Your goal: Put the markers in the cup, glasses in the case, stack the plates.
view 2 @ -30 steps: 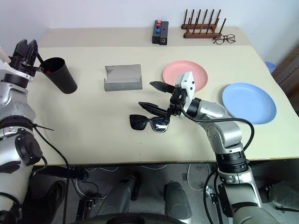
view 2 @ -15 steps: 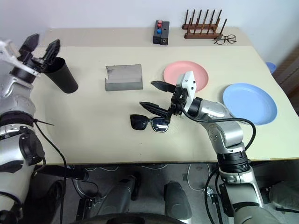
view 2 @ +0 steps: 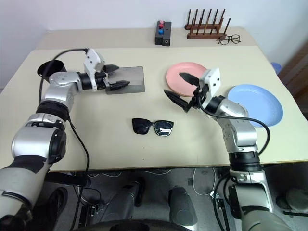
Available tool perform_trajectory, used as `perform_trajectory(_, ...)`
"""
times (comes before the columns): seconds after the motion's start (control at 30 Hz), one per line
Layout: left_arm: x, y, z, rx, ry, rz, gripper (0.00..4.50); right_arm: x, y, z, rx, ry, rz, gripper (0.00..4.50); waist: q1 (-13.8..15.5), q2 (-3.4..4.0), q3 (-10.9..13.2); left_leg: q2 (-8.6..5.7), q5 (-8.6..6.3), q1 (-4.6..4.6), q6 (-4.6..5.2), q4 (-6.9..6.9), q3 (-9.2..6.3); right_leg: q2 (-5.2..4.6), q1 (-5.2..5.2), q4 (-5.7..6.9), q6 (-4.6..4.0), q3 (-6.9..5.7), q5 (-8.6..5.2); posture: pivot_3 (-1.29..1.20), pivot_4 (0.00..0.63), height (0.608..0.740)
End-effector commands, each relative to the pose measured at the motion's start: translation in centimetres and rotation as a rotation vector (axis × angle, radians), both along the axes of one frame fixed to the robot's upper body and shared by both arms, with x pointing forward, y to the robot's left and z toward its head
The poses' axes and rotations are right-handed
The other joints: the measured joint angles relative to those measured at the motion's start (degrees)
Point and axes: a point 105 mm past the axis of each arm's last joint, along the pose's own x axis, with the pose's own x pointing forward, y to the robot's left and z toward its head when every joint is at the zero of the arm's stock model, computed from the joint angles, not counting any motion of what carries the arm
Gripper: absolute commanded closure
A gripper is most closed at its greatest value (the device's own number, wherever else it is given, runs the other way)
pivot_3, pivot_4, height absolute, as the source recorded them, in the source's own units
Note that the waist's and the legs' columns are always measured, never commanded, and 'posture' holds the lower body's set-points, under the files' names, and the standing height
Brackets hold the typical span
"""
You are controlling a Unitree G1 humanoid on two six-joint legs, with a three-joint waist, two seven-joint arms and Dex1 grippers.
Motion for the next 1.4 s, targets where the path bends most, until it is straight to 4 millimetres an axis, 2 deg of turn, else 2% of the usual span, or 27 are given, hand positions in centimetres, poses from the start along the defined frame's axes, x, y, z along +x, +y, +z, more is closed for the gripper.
perform_trajectory(0.03,0.3,-0.8,0.8,0.058,-0.012,-0.021,0.04,-1.2,-1.0,1.0,-0.019,-0.051,-0.006,0.00,-0.1,-0.02,0.0,-0.01,0.00,-0.02,0.00,0.01,-0.02,0.00,0.00,0.00,0.01,-0.01,0.00,0.00,0.150,0.740)
perform_trajectory(0.2,0.4,-1.2,-0.7,0.110,0.037,-0.005,0.04,-1.8,-1.9,0.5,-0.026,-0.047,-0.039,0.00,-0.4,-0.02,0.0,-0.01,0.00,-0.01,0.00,0.02,-0.02,0.00,0.02,0.01,0.01,-0.01,0.00,0.00,0.150,0.740)
perform_trajectory(0.33,0.6,-1.6,-2.4,0.168,0.068,0.026,0.04,-1.8,-1.8,0.6,-0.017,-0.052,-0.061,0.00,-0.5,-0.02,0.0,0.00,0.00,0.00,0.00,0.02,-0.03,0.00,0.01,0.02,0.01,-0.01,-0.01,0.00,0.150,0.740)
perform_trajectory(0.37,0.6,-1.7,-2.5,0.165,0.070,0.030,0.27,-1.8,-1.8,0.6,-0.016,-0.052,-0.064,0.00,-0.5,-0.03,0.0,0.00,0.00,-0.01,0.00,0.02,-0.03,0.00,0.01,0.02,0.01,-0.02,-0.01,0.00,0.150,0.740)
perform_trajectory(0.43,0.7,-2.1,-2.6,0.157,0.071,0.026,0.87,-1.9,-1.7,0.6,-0.015,-0.054,-0.070,0.00,-0.5,-0.03,0.0,0.00,0.00,-0.01,0.00,0.02,-0.04,0.00,0.01,0.02,0.01,-0.02,-0.01,0.00,0.150,0.740)
perform_trajectory(0.67,0.6,-1.9,-2.7,0.158,0.078,0.028,4.46,-2.2,-1.7,0.5,-0.020,-0.056,-0.073,0.00,-0.4,-0.03,0.0,-0.02,0.00,-0.01,0.00,0.05,-0.03,-0.01,0.04,0.02,0.01,-0.02,-0.01,0.00,0.150,0.740)
perform_trajectory(0.8,0.4,-1.8,-2.4,0.139,0.083,0.009,4.49,-2.0,-1.5,0.6,-0.022,-0.060,-0.067,0.00,-0.4,-0.03,0.0,-0.01,0.00,-0.01,0.00,0.05,-0.04,-0.01,0.03,0.02,0.01,-0.02,-0.01,0.00,0.150,0.740)
perform_trajectory(1.0,-0.9,-1.4,-1.1,0.073,0.159,-0.119,4.49,-1.9,-0.8,0.7,-0.023,-0.066,-0.046,0.00,-0.6,-0.03,0.0,-0.01,0.00,-0.01,0.00,0.04,-0.03,0.00,0.02,0.02,0.01,-0.02,-0.01,0.00,0.150,0.740)
perform_trajectory(1.13,-3.1,0.3,-0.9,0.147,0.237,-0.275,4.49,-1.8,-0.8,0.7,-0.028,-0.066,-0.043,0.00,-0.7,-0.02,0.0,0.00,0.00,-0.01,0.00,0.02,-0.02,0.03,-0.01,0.03,0.01,-0.02,-0.01,0.00,0.150,0.740)
perform_trajectory(1.2,-4.3,1.8,-0.9,0.205,0.275,-0.339,4.49,-1.6,-0.6,0.7,-0.030,-0.065,-0.038,0.00,-0.7,-0.02,0.0,0.02,0.00,-0.01,-0.01,0.01,-0.02,0.03,0.00,0.03,0.01,-0.02,-0.01,0.00,0.150,0.740)
perform_trajectory(1.4,-6.6,4.8,-1.0,0.339,0.311,-0.389,4.49,-1.3,0.0,1.2,-0.029,-0.071,-0.022,0.00,-0.7,0.00,0.0,0.04,0.00,0.01,-0.01,0.00,-0.04,0.01,0.01,0.02,0.00,0.02,-0.01,0.00,0.150,0.740)
